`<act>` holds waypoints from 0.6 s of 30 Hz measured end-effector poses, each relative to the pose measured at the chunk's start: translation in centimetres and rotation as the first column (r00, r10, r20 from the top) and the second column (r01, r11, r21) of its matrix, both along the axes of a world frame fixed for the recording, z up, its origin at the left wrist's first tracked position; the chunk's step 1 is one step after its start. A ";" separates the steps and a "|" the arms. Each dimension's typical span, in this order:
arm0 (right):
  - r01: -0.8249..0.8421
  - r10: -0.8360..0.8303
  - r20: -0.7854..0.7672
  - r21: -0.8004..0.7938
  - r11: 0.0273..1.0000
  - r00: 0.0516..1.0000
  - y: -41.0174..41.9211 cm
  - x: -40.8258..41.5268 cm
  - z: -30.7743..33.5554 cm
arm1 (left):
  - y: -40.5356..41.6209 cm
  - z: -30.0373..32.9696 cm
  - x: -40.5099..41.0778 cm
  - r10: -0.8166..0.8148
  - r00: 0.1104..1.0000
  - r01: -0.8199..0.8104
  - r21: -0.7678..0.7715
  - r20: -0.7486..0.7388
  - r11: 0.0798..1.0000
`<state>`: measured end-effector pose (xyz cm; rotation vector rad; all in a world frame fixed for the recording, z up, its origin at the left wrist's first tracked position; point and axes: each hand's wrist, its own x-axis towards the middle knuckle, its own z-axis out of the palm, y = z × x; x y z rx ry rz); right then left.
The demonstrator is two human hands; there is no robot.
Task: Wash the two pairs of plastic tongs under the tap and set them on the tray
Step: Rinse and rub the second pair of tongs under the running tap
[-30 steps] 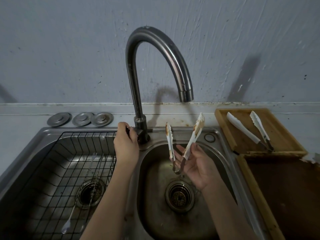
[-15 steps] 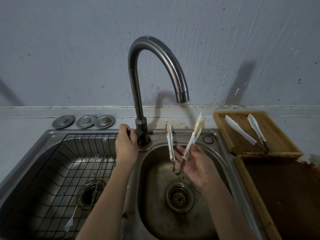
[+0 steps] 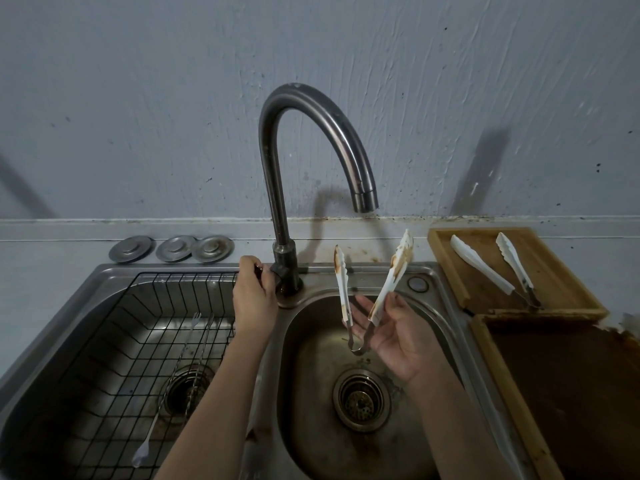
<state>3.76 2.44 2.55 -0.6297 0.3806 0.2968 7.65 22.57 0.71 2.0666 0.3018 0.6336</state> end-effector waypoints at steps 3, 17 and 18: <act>-0.007 0.008 0.018 -0.016 1.000 1.000 -0.1 -0.1 0.1 | 0.0 -0.1 -0.1 -0.003 1.000 0.003 -0.028 0.014 1.000; 0.003 -0.002 0.017 -0.026 1.000 1.000 0.0 -0.2 0.5 | -0.1 -0.3 -0.4 -0.023 0.999 0.026 -0.070 0.041 0.997; 0.001 -0.001 0.017 -0.027 1.000 1.000 0.1 -0.2 0.5 | -0.1 -0.4 -0.5 -0.022 0.999 0.025 -0.073 0.043 0.997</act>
